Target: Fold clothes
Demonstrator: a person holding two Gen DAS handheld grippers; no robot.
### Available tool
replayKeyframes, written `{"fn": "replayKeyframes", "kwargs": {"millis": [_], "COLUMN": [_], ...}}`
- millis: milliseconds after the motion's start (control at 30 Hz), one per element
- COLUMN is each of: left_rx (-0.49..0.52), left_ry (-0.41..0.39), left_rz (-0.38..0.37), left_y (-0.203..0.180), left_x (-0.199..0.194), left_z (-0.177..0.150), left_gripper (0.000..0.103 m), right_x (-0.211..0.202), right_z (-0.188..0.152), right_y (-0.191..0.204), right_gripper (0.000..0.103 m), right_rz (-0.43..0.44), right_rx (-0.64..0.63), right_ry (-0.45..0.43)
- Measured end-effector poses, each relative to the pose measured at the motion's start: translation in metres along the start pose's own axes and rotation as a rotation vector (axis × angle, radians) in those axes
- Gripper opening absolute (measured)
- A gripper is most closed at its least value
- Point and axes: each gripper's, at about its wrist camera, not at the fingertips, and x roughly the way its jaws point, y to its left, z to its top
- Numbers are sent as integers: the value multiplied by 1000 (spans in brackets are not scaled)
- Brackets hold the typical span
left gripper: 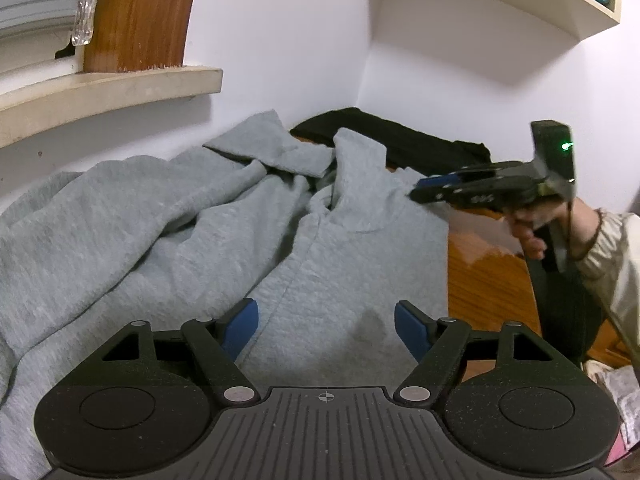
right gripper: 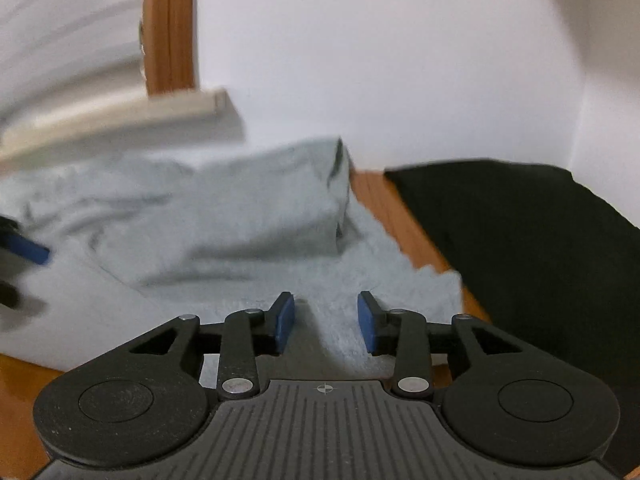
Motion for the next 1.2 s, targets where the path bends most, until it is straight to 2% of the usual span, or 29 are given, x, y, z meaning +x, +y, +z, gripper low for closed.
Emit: {"fn": "replayKeyframes", "kwargs": {"millis": [67, 267, 467, 633, 1100, 1200], "left_rx": [4, 42, 101, 101, 78, 62], "left_ry": [6, 23, 38, 37, 28, 18], "left_rz": [-3, -6, -1, 9, 38, 37], "left_y": [0, -11, -36, -44, -49, -47], "left_x": [1, 3, 4, 5, 3, -1], "left_z": [0, -2, -11, -14, -17, -16], "left_gripper": [81, 84, 85, 85, 87, 87], "right_x": [-1, -31, -63, -75, -64, -67], "right_z": [-4, -28, -45, -51, -68, -72], "right_y": [-7, -15, -22, -23, 9, 14], "right_gripper": [36, 36, 36, 36, 41, 42], "right_rz": [2, 8, -20, -47, 18, 12], "right_rx": [33, 23, 21, 27, 88, 55], "right_ry": [0, -8, -5, -3, -173, -181]}}
